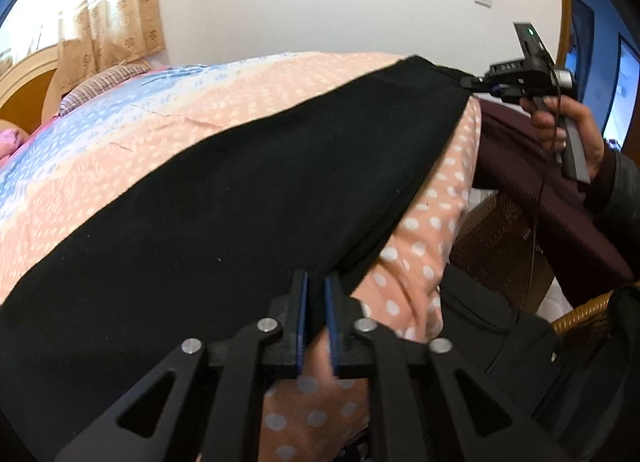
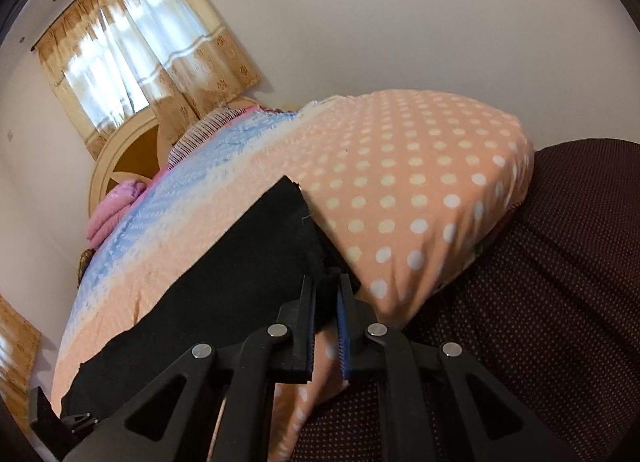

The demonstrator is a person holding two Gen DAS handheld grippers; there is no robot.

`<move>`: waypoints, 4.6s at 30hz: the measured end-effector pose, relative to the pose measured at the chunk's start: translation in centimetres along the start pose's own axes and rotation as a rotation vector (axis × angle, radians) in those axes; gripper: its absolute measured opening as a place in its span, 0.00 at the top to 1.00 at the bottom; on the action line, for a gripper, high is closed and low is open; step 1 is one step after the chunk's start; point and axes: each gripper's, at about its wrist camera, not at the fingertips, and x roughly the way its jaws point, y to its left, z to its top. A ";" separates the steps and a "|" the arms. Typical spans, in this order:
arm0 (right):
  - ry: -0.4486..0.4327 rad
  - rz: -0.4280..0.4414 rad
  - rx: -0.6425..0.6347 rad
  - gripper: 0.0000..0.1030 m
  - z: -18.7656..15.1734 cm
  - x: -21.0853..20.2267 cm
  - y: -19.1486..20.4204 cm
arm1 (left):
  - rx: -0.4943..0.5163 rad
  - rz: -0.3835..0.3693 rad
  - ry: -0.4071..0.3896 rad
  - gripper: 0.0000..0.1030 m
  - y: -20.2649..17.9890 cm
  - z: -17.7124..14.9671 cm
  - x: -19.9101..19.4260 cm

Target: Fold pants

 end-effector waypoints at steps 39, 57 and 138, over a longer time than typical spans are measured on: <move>0.022 -0.098 -0.140 0.51 6.9 7.1 4.2 | -0.045 0.010 -0.048 0.23 0.7 -2.8 -2.5; 0.375 0.456 -0.653 0.44 -12.8 4.4 24.5 | -0.212 0.069 -0.064 0.13 4.7 -6.0 -4.9; 0.165 0.061 -0.476 0.41 -6.1 6.5 15.9 | -0.532 0.554 0.079 0.00 16.8 -8.8 -8.6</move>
